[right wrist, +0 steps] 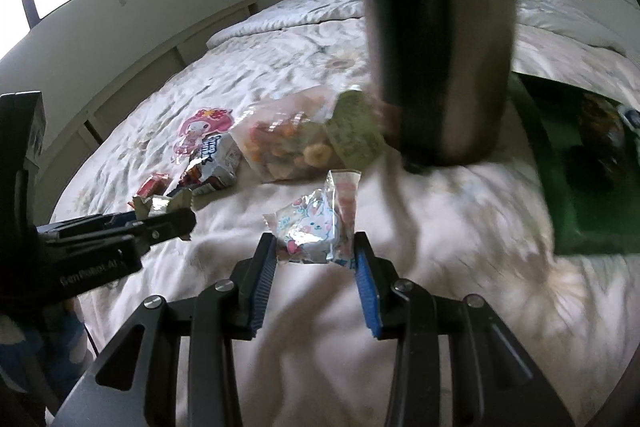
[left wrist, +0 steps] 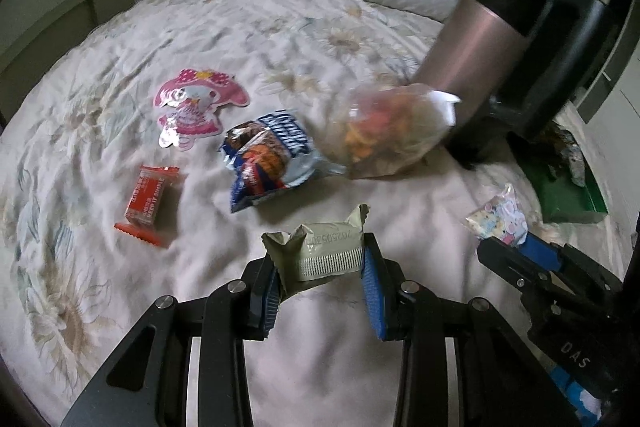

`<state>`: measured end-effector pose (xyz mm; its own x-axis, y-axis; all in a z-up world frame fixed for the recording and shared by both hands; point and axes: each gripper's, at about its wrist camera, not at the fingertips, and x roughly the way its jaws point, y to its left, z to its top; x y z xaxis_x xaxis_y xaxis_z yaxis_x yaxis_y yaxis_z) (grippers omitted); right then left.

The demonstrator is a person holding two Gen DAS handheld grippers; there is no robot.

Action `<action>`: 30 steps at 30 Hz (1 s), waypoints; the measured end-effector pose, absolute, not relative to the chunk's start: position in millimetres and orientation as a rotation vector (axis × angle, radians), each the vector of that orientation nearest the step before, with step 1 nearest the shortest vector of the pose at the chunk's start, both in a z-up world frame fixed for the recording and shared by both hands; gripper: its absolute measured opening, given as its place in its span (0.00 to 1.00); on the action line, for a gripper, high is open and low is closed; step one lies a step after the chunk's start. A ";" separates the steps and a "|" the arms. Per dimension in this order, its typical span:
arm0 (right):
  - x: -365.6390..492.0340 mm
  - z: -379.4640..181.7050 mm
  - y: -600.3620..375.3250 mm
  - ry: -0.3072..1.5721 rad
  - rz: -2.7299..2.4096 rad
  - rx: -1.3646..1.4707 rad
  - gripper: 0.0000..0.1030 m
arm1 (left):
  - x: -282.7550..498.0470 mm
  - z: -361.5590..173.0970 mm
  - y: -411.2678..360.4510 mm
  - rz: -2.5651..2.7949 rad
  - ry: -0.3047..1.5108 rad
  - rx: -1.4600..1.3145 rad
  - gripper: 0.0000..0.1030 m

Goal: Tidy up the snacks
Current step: 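Carry both packets over the green tray and open both tools to release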

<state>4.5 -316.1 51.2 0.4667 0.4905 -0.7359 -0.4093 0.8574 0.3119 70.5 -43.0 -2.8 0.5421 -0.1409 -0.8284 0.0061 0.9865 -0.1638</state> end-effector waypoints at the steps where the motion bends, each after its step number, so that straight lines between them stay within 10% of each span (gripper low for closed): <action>1: 1.6 52.8 -322.4 0.934 0.541 0.101 0.24 | 68.6 -0.4 -46.8 -0.095 0.993 -0.144 0.30; 30: -2.5 101.2 -575.6 0.801 0.041 0.187 0.24 | 79.2 58.1 -284.3 -0.504 0.938 0.054 0.31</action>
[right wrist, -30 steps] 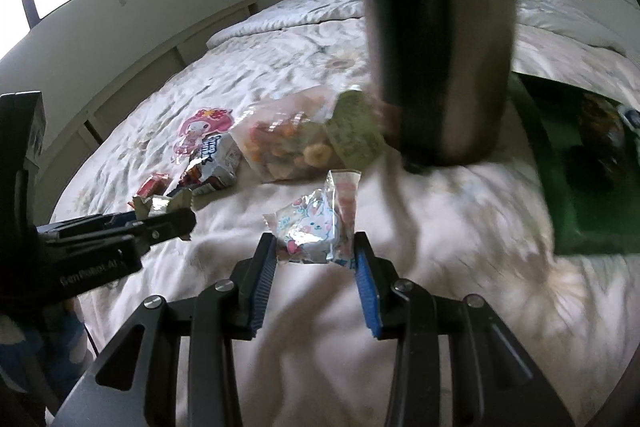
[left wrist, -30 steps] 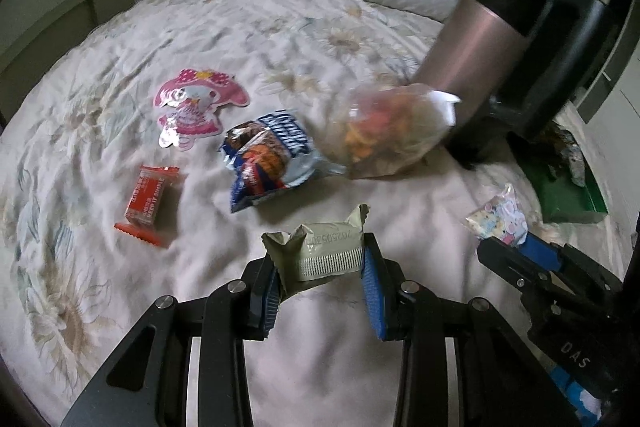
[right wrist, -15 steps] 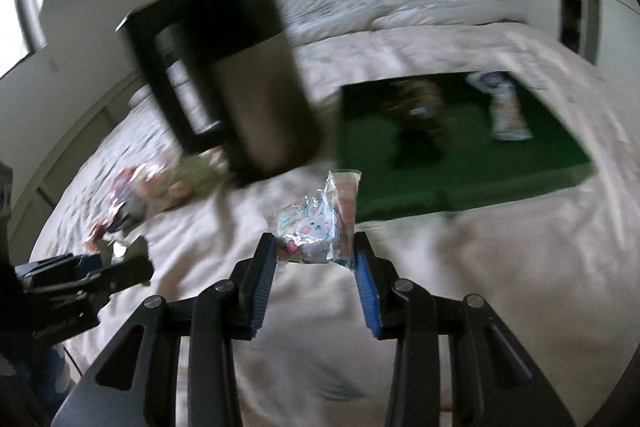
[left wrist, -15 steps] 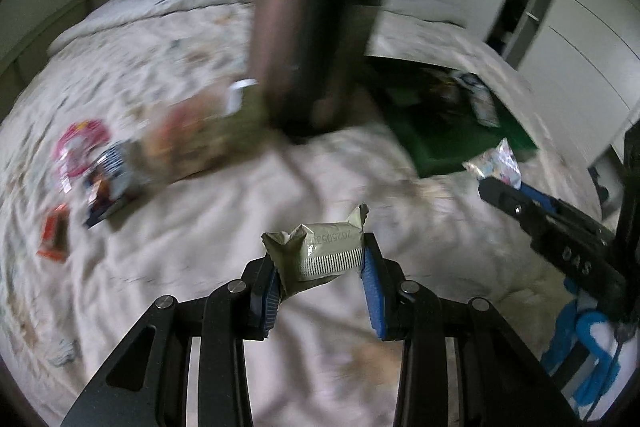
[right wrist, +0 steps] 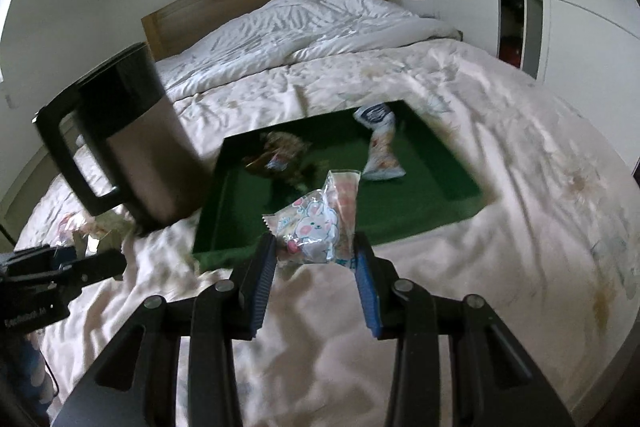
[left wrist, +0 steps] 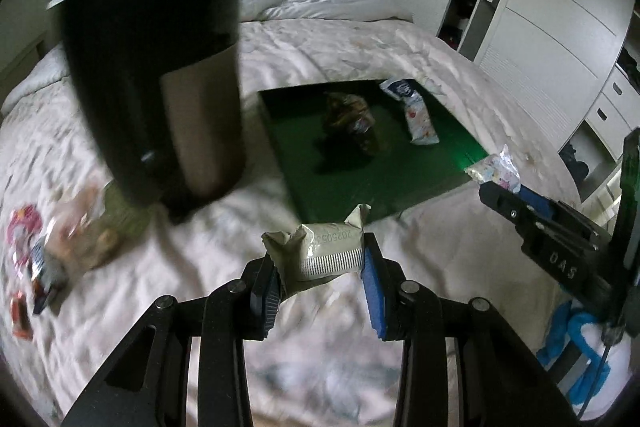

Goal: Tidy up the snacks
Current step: 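Carry both packets over the green tray and open both tools to release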

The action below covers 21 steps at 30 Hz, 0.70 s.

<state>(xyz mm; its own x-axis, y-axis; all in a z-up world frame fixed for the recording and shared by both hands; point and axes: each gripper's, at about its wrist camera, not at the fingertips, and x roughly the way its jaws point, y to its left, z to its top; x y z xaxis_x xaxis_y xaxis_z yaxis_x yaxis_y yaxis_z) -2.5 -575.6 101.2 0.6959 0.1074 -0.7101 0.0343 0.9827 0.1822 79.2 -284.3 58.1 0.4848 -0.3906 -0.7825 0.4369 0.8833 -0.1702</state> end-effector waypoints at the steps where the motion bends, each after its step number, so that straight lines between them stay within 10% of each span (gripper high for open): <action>1: 1.4 101.1 -579.1 0.799 0.036 0.183 0.24 | 84.4 58.5 -289.6 -0.505 0.938 0.052 0.31; 21: 87.7 42.7 -619.8 0.899 -0.016 0.144 0.24 | 153.0 5.1 -355.7 -0.482 1.035 0.067 0.31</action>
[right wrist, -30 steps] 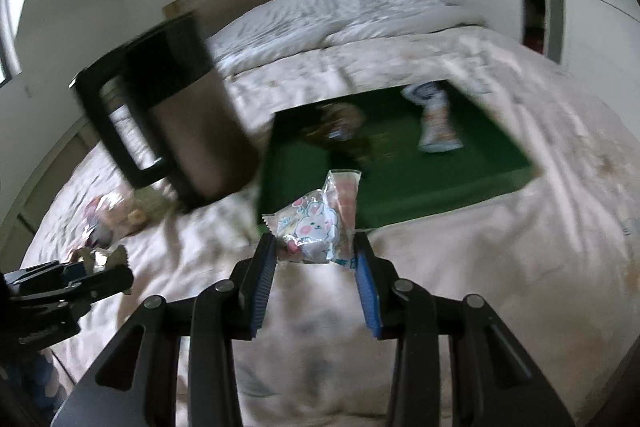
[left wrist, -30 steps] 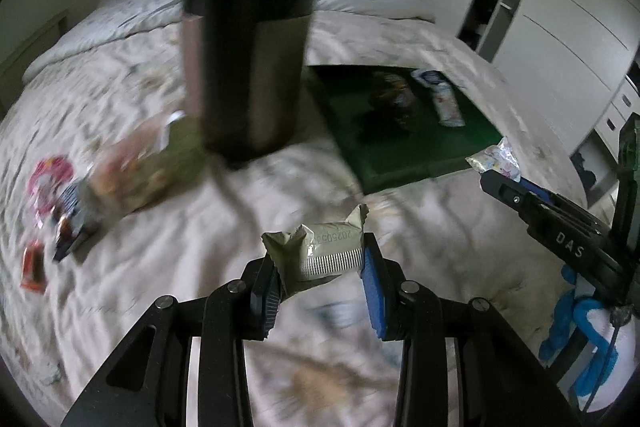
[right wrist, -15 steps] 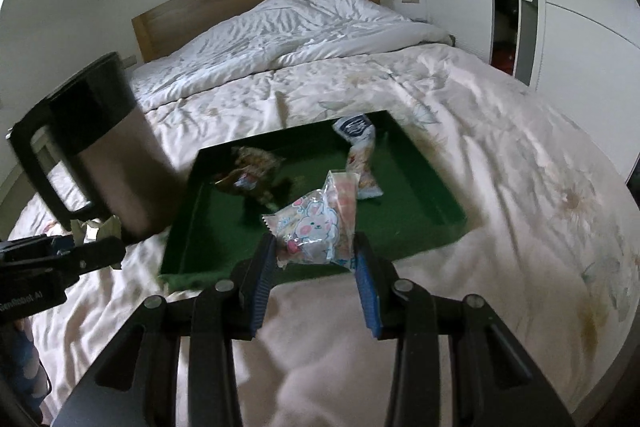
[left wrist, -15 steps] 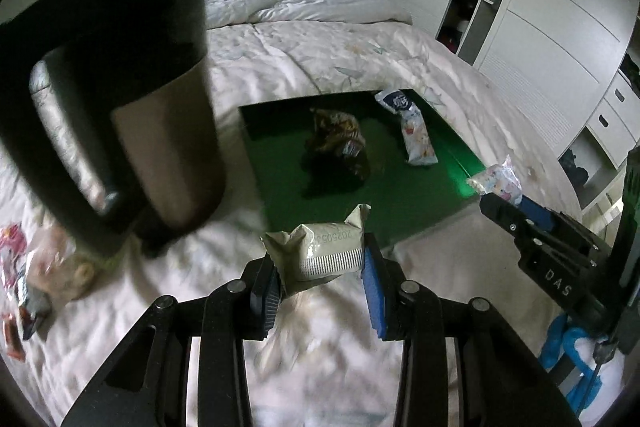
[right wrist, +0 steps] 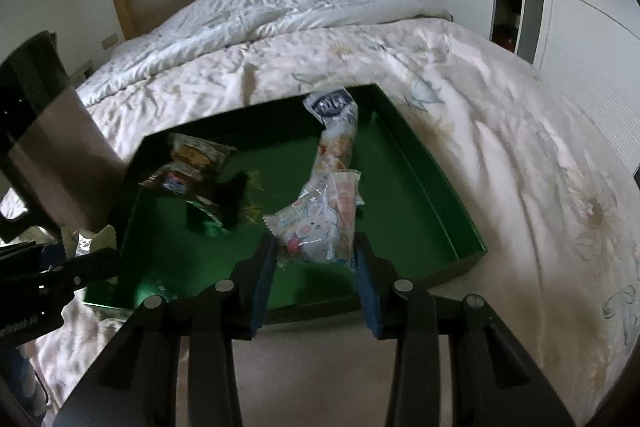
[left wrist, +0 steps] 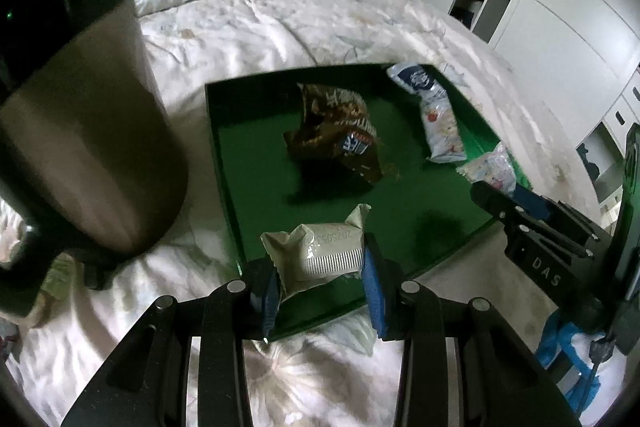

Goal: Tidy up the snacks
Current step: 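Carry both packets over the green tray and open both tools to release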

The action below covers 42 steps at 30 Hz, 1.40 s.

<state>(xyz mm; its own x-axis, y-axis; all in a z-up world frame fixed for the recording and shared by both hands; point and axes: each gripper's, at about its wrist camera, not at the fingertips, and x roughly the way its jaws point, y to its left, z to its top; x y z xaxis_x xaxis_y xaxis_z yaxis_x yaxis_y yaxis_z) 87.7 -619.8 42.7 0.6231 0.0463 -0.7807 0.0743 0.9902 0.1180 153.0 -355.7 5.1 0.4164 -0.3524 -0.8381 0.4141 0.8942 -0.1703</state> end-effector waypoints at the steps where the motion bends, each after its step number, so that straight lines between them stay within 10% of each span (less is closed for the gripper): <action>1: 89.2 40.1 -621.0 0.903 -0.019 0.144 0.24 | 154.4 1.8 -357.8 -0.480 1.038 0.071 0.31; 39: 89.8 25.7 -613.0 0.942 -0.015 0.030 0.30 | 159.1 -28.5 -372.1 -0.468 1.114 0.119 0.34; 42: 89.4 25.4 -611.1 0.948 -0.009 0.019 0.43 | 159.8 -28.0 -372.2 -0.468 1.122 0.114 0.36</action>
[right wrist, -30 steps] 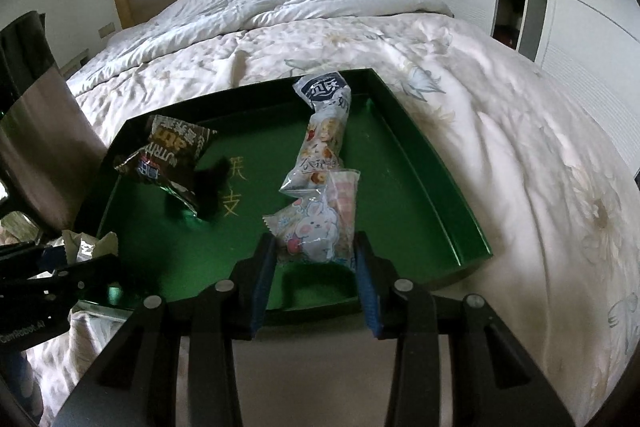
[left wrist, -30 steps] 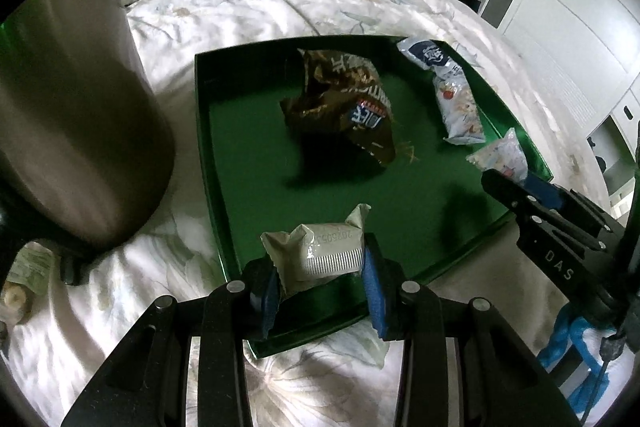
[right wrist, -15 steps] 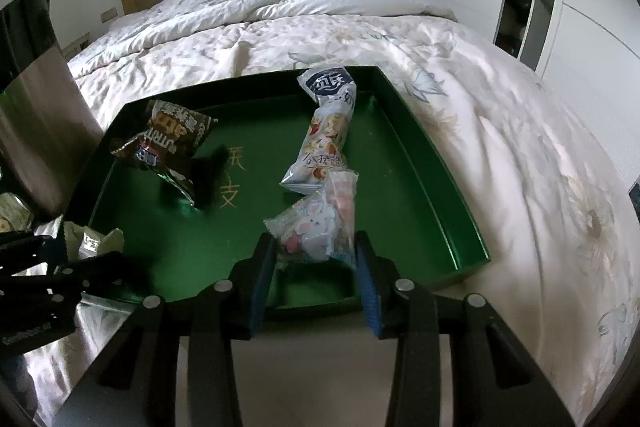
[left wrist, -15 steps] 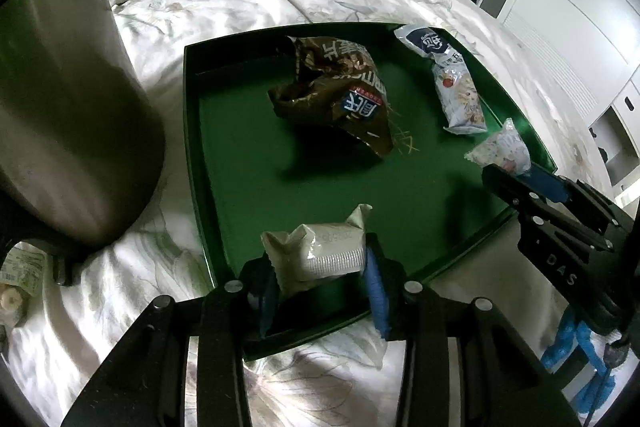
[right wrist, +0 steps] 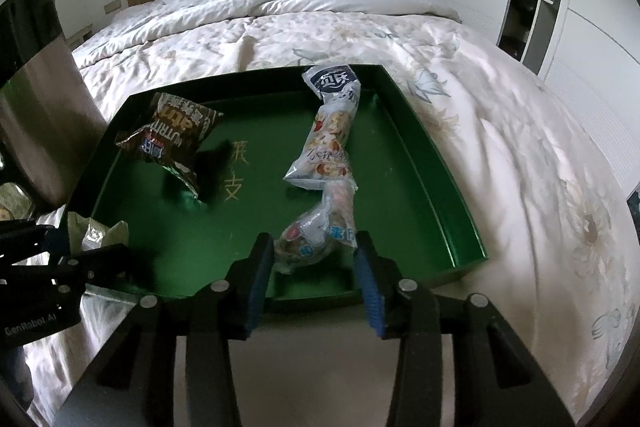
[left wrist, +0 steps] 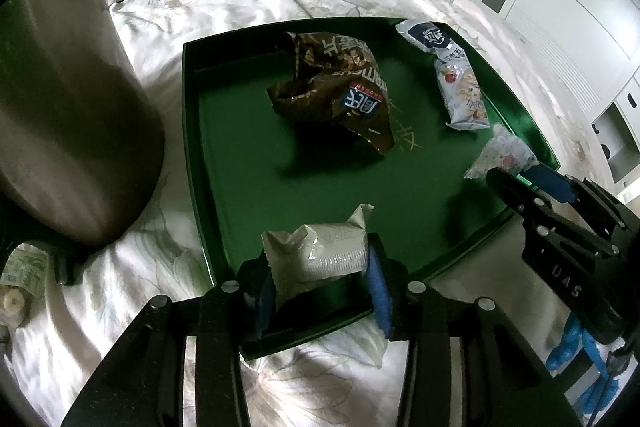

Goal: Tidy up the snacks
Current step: 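Carry both packets over the green tray and open both tools to release, then move both open tools back toward the remaining snacks on the duvet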

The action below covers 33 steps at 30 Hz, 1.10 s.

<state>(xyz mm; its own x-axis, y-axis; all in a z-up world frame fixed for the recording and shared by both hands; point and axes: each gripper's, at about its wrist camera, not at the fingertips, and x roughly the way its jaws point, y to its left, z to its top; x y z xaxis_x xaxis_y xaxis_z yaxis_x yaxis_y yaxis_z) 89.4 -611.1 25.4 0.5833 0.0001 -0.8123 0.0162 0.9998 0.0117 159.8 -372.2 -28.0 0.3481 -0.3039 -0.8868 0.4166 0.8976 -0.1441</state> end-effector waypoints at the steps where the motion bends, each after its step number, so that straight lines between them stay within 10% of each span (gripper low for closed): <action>1: 89.3 25.7 -610.0 0.951 -0.004 0.014 0.50 | 160.1 -27.6 -372.0 -0.467 1.124 0.114 0.37; 15: 84.6 41.7 -618.4 0.922 -0.018 0.038 0.94 | 156.1 -8.3 -368.5 -0.463 1.085 0.105 0.58; 33: 44.9 106.9 -632.3 0.803 -0.046 0.121 0.97 | 127.4 60.5 -352.1 -0.457 0.969 0.095 0.58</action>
